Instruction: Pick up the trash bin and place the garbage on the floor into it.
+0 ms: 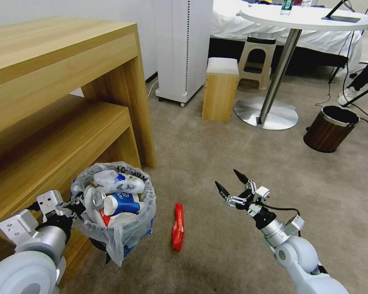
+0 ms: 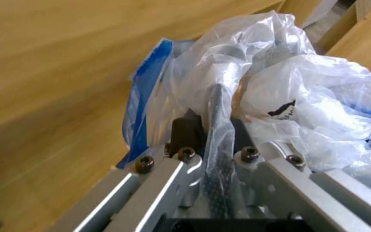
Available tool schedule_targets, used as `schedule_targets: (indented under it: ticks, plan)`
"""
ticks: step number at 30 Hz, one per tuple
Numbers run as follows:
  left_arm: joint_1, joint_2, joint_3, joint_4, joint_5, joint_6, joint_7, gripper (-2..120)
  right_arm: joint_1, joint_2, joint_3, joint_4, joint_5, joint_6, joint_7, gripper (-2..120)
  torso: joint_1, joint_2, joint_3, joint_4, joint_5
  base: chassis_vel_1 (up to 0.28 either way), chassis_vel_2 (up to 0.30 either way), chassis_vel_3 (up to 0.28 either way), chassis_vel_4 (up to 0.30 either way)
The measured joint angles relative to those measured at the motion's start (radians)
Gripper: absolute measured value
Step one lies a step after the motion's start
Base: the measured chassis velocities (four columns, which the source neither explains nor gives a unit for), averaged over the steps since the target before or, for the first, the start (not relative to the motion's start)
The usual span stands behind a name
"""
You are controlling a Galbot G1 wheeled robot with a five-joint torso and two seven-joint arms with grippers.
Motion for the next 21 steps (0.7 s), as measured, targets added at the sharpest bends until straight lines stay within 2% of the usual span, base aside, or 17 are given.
schedule_targets:
  ticks: [5,12,14,17,21]
  plan:
    - [-0.004,0.0,0.005,0.008,0.009,0.0,0.001,2,0.01,0.002,-0.034,-0.019,-0.003,0.007,0.029,100,0.0,0.0,0.001,-0.0001,-0.0001,-0.164,0.178,0.194,-0.154]
    - [-0.003,0.003,-0.001,0.018,0.015,0.0,0.002,2,0.024,0.017,-0.088,-0.044,-0.067,-0.03,0.132,100,0.0,0.0,0.0,0.0001,-0.0004,-0.011,0.026,0.016,-0.03]
    - [-0.002,0.002,-0.002,0.018,0.015,0.0,0.002,2,0.038,0.027,-0.119,-0.064,-0.089,-0.08,0.199,100,0.0,0.0,0.0,0.0001,-0.0003,0.0,0.0,0.0,0.0]
    - [0.0,0.001,0.003,0.018,0.019,-0.001,0.002,2,0.059,0.046,-0.143,-0.093,-0.095,-0.132,0.247,100,0.0,0.0,0.0,0.0,-0.0003,0.0,0.0,0.0,0.0]
    - [0.002,-0.002,0.014,0.018,0.03,-0.001,0.003,2,0.099,0.079,-0.171,-0.15,-0.075,-0.2,0.264,100,0.0,0.0,0.0,0.0001,-0.0003,0.0,0.0,0.0,0.0]
